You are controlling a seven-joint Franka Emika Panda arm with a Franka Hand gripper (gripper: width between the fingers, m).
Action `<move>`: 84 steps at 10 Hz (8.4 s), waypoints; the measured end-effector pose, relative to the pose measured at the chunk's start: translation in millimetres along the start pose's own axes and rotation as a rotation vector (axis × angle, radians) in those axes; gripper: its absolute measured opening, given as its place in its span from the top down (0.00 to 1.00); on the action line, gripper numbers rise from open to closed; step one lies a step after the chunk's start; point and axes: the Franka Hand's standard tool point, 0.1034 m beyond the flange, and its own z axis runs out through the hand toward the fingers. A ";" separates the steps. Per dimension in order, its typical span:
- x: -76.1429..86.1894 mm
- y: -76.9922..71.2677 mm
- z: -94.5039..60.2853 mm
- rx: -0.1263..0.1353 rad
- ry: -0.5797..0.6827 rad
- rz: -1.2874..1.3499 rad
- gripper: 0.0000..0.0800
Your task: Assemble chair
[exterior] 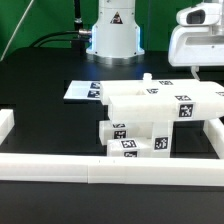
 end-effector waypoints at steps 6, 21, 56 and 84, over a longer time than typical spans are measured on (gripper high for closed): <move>12.1 8.4 15.4 -0.014 -0.005 -0.029 0.19; 5.4 2.1 29.8 -0.027 -0.036 -0.034 0.19; 156.2 74.3 -78.6 0.031 -0.006 -0.093 0.66; 184.8 133.4 -55.6 -0.042 -0.035 -0.415 0.66</move>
Offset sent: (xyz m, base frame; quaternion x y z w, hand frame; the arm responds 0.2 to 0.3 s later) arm 0.0084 -0.0018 -0.0128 0.0055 0.0103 -0.0231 0.9997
